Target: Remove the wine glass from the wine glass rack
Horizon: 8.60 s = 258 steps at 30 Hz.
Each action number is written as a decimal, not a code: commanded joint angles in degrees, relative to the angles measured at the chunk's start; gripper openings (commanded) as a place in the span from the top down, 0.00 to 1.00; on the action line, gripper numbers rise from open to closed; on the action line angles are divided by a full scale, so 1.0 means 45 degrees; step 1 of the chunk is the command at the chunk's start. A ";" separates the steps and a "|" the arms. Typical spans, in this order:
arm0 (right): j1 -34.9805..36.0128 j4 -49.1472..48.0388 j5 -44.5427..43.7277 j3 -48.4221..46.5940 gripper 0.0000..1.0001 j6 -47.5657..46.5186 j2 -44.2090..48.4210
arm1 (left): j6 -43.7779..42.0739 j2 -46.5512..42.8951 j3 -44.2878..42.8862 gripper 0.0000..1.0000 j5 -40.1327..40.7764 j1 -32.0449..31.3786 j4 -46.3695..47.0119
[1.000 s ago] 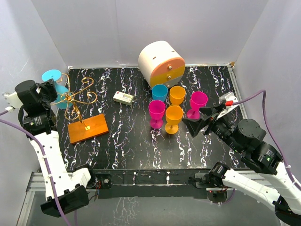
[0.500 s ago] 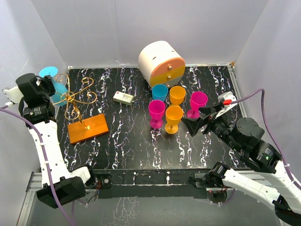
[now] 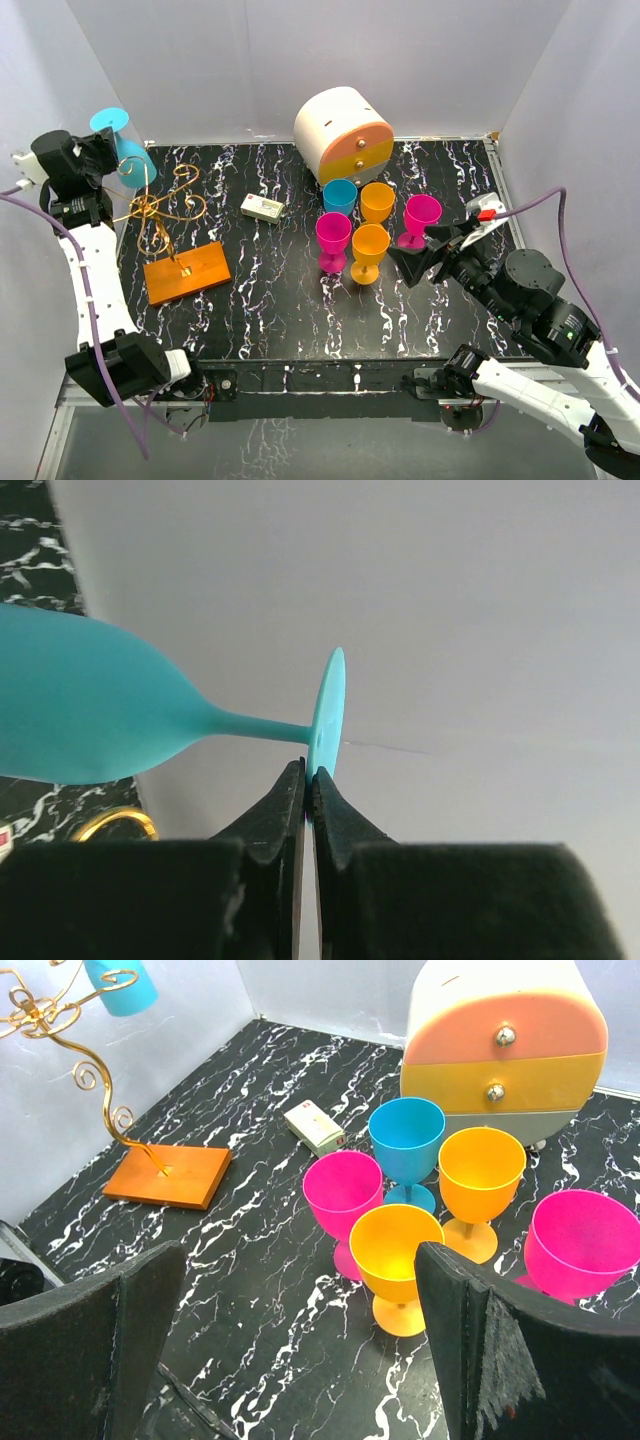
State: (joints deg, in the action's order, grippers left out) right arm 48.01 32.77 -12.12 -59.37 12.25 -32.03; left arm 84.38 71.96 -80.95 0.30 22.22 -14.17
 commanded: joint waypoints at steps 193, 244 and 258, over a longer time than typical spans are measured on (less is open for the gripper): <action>-0.4087 0.3449 -0.0968 -0.4641 0.02 0.1073 -0.6142 | -1.2142 -0.4308 -0.4537 0.01 -0.2504 -0.6300 -0.7639; -0.4087 0.0524 -0.0237 -0.7892 0.02 -0.0804 -0.4062 | -1.4370 -0.6253 -0.2725 0.01 0.0442 -0.6596 -0.3922; -0.4092 0.0104 -0.0248 -0.7416 0.02 -0.0597 -0.4015 | -1.4590 -0.6424 -0.2978 0.01 0.0822 -0.6867 -0.4221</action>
State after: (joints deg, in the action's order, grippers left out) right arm 29.82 37.32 -13.85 -93.12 9.52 -50.24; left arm 19.86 43.31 -93.01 2.85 -8.38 -33.89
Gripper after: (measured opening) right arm 0.983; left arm 0.986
